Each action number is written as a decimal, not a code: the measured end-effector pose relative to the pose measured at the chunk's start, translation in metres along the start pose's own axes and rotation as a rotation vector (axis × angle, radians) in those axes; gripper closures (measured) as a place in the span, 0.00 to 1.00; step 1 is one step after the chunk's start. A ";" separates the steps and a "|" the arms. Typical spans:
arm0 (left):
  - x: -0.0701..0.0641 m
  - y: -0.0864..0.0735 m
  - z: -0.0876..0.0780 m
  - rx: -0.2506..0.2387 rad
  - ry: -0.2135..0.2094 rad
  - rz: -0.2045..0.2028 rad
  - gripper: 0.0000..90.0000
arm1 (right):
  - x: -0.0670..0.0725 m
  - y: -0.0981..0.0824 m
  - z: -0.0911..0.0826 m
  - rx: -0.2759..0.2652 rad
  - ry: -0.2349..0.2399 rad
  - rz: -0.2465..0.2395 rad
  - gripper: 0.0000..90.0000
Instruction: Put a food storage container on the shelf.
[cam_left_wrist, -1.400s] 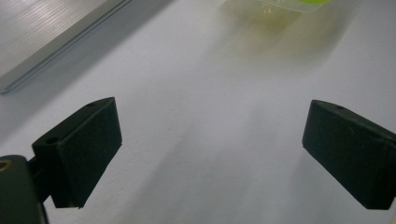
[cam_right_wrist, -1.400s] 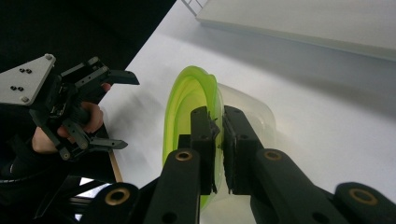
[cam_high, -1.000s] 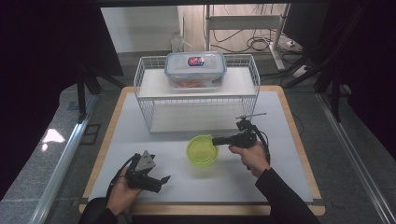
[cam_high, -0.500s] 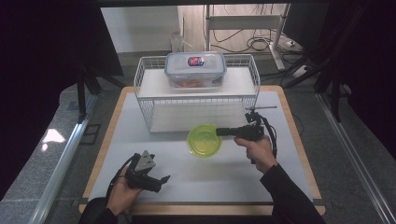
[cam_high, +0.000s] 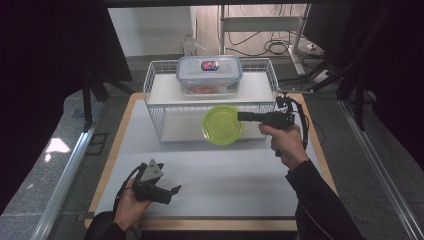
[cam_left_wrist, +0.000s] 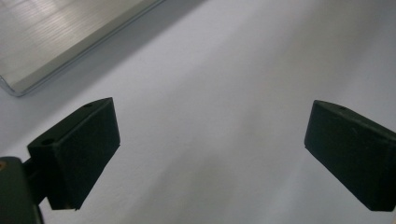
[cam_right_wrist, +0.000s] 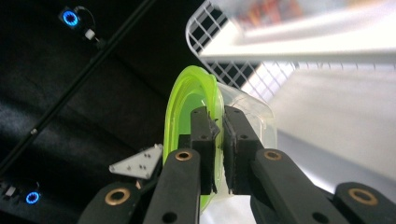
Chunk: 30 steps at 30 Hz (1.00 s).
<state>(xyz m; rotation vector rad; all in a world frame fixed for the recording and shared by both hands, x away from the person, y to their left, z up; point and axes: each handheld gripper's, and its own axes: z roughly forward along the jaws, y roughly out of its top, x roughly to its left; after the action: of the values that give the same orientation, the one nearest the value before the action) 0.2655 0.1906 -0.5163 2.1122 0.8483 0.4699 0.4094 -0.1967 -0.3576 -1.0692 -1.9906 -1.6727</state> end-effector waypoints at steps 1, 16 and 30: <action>0.000 0.000 0.000 -0.016 -0.004 -0.017 0.03 | 0.004 0.006 -0.001 -0.009 0.001 -0.006 0.94; 0.003 0.000 -0.003 -0.033 -0.015 -0.038 0.03 | 0.042 0.096 -0.004 -0.127 -0.042 -0.038 0.94; 0.003 -0.001 -0.003 -0.032 -0.043 -0.035 0.03 | 0.018 0.160 0.049 -0.174 -0.143 0.069 0.93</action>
<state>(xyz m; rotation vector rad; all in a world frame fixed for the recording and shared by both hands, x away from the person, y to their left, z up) 0.2654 0.1943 -0.5153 2.0677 0.8463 0.4158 0.5221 -0.1399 -0.2467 -1.3370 -1.8950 -1.8060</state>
